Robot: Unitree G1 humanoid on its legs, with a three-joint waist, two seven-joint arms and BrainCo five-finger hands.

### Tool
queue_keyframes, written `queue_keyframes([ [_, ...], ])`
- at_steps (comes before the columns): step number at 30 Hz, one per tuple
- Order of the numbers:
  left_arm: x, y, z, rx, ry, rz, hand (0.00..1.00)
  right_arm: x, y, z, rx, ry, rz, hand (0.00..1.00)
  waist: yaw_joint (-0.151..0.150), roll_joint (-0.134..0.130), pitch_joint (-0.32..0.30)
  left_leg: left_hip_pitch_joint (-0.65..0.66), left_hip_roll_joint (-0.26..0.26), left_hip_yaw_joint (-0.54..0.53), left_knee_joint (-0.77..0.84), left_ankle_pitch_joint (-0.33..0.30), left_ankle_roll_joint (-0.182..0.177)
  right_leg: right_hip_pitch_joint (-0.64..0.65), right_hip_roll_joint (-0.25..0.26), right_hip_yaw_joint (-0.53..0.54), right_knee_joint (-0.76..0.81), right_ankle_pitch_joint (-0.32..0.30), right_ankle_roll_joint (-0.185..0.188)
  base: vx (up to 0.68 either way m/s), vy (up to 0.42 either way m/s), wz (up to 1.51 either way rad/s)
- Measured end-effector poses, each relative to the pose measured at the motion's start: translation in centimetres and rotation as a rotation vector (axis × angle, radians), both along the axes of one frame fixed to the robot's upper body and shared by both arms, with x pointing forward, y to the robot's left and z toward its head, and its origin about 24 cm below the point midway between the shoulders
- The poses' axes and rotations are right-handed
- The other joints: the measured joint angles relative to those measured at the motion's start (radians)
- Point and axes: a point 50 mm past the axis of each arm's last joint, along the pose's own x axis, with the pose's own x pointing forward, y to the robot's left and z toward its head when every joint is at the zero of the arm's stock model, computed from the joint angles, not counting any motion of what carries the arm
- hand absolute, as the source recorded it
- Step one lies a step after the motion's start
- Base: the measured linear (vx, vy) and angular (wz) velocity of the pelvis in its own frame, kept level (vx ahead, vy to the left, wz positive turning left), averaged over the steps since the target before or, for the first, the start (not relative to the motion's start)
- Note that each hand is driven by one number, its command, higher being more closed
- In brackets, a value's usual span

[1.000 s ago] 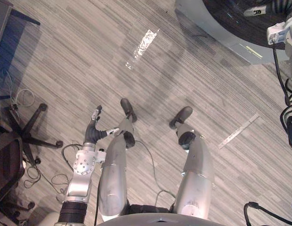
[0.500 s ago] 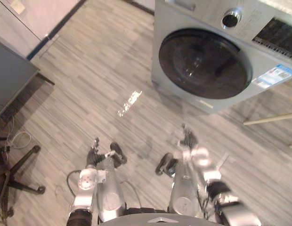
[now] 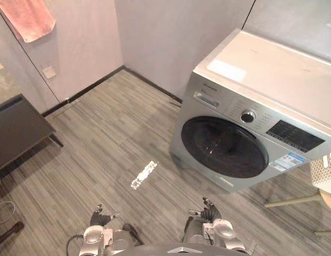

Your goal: Pick up the laundry basket with both hands and put the clothes into the washing machine.

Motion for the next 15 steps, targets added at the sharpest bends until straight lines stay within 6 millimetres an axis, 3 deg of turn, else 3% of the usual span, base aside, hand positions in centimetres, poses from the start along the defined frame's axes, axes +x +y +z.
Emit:
queue_keyframes([
  [2, 0.4, -0.5, 0.0, -0.012, -0.006, -0.007, 0.0, 0.0, -0.5, 0.0, 0.008, -0.005, -0.042, 0.0, -0.005, 0.0, 0.0, 0.0, -0.001, -0.019, 0.002, -0.011, -0.013, -0.04, 0.081, 0.091, -0.186, 0.01, 0.0, 0.25, -0.097, 0.34],
  [4, 0.8, -1.0, 0.1, -0.021, -0.015, -0.019, 0.0, -0.2, -0.9, 0.0, 0.012, -0.002, -0.073, 0.0, -0.017, -0.001, -0.001, 0.012, 0.001, -0.056, 0.013, -0.023, -0.032, -0.04, 0.145, 0.215, -0.378, 0.081, 0.007, 0.3, -0.156, 0.64],
  [5, 0.9, -1.1, 0.1, -0.028, -0.022, -0.012, 0.0, -0.7, -1.1, -0.2, 0.012, 0.018, -0.086, 0.0, -0.022, -0.012, -0.008, 0.027, -0.001, -0.088, 0.036, -0.043, -0.06, -0.024, 0.172, 0.301, -0.464, 0.136, 0.01, 0.36, -0.235, 0.9],
  [7, 0.8, -1.4, 0.1, -0.045, -0.028, 0.015, 0.0, -2.4, -1.4, -0.8, 0.006, 0.061, -0.099, 0.0, -0.027, -0.044, -0.025, 0.048, 0.0, -0.162, 0.106, -0.093, -0.103, 0.01, 0.182, 0.382, -0.433, 0.218, 0.033, 0.35, -0.3, 0.95],
  [9, 0.0, -3.6, -0.3, -0.109, -0.018, 0.046, 0.0, -5.1, -3.4, -1.2, -0.041, 0.132, -0.116, 0.0, -0.016, 0.033, -0.061, 0.07, 0.071, -0.235, 0.133, -0.103, -0.137, 0.017, 0.221, 0.296, -0.294, 0.056, 0.006, 0.41, -0.3, 0.78],
  [10, 0.0, -3.7, -0.3, -0.114, -0.014, 0.038, 0.0, -5.4, -3.6, -1.3, -0.045, 0.142, -0.122, 0.0, -0.024, 0.045, -0.066, 0.057, 0.097, -0.276, 0.189, -0.102, -0.135, 0.033, 0.229, 0.266, -0.274, 0.021, -0.004, 0.41, -0.234, 0.66],
  [11, -0.1, -3.4, -0.3, -0.116, -0.018, 0.066, 0.0, -5.6, -3.6, -1.3, -0.041, 0.149, -0.125, 0.0, -0.024, 0.046, -0.067, 0.025, 0.122, -0.301, 0.27, -0.096, -0.127, 0.045, 0.233, 0.248, -0.263, 0.0, -0.013, 0.38, -0.249, 0.59],
  [13, -0.6, -2.2, -0.2, -0.121, -0.033, 0.181, 0.0, -7.5, -3.8, -1.7, -0.023, 0.192, -0.163, 0.0, -0.012, 0.05, -0.066, -0.095, 0.239, -0.335, 0.599, -0.01, -0.089, 0.124, 0.253, 0.178, -0.25, -0.045, -0.044, 0.37, -0.23, 0.47],
  [15, -1.0, -1.6, -0.2, -0.119, -0.034, 0.22, 0.0, -9.6, -4.2, -2.1, -0.008, 0.236, -0.231, 0.0, 0.002, 0.037, -0.084, -0.102, 0.288, -0.267, 0.634, 0.066, -0.05, 0.184, 0.249, 0.149, -0.252, -0.073, -0.048, 0.34, -0.114, 0.54],
])
